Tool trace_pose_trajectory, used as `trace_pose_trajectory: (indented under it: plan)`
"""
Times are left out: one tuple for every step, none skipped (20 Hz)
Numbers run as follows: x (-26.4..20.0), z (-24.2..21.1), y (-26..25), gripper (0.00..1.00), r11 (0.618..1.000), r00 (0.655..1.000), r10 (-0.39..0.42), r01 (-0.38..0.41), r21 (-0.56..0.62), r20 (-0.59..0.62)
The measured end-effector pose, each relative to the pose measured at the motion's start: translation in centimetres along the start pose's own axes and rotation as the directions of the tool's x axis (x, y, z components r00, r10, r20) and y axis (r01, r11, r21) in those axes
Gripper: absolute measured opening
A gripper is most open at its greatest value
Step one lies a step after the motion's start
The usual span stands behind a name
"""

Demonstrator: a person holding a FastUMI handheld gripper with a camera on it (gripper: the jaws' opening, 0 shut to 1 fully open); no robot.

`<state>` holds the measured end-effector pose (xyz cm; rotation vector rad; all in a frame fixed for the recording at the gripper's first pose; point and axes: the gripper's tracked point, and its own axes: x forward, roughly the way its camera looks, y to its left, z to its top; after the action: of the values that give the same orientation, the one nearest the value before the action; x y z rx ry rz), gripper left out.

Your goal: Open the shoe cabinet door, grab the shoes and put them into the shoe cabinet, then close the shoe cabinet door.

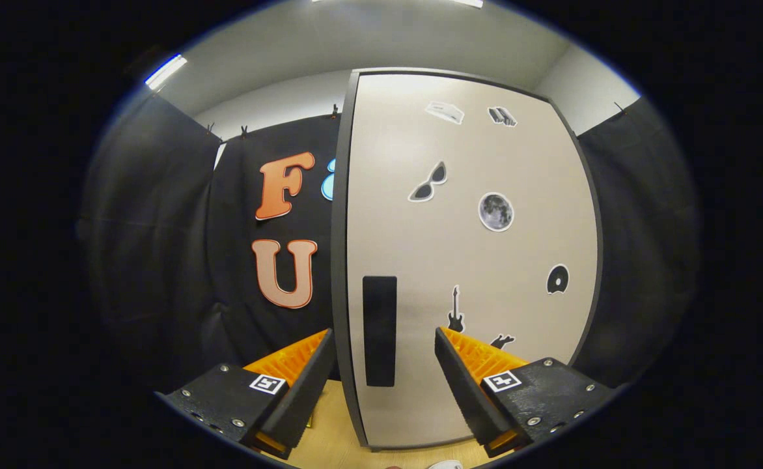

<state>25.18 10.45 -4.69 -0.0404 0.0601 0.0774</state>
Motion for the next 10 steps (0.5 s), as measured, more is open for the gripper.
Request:
trace_pose_trajectory:
  plan:
    - [0.6,-0.3,-0.1,0.95,1.0,1.0,-0.003,0.003,-0.006,-0.009]
    - [1.2,-0.6,0.0,0.95,1.0,1.0,-0.006,0.006,-0.009,-0.011]
    - [1.9,-0.9,0.1,0.95,1.0,1.0,-0.008,0.008,-0.007,-0.013]
    - [2.4,-1.2,0.1,0.95,1.0,1.0,-0.01,0.01,-0.006,-0.02]
    - [2.8,-1.5,0.1,0.95,1.0,0.999,-0.014,0.014,-0.005,-0.028]
    - [3.2,-1.8,0.1,0.95,1.0,0.999,-0.012,0.012,-0.004,-0.04]
    - [3.6,-2.2,0.1,0.95,1.0,0.999,-0.015,0.015,-0.006,-0.053]
    - [4.0,-2.5,0.0,0.94,1.0,0.998,-0.02,0.02,-0.011,-0.063]
    - [4.2,-2.7,0.1,0.93,1.0,0.997,-0.02,0.019,-0.015,-0.071]
    - [4.3,-2.8,0.0,0.87,1.0,0.997,-0.025,0.024,-0.018,-0.075]
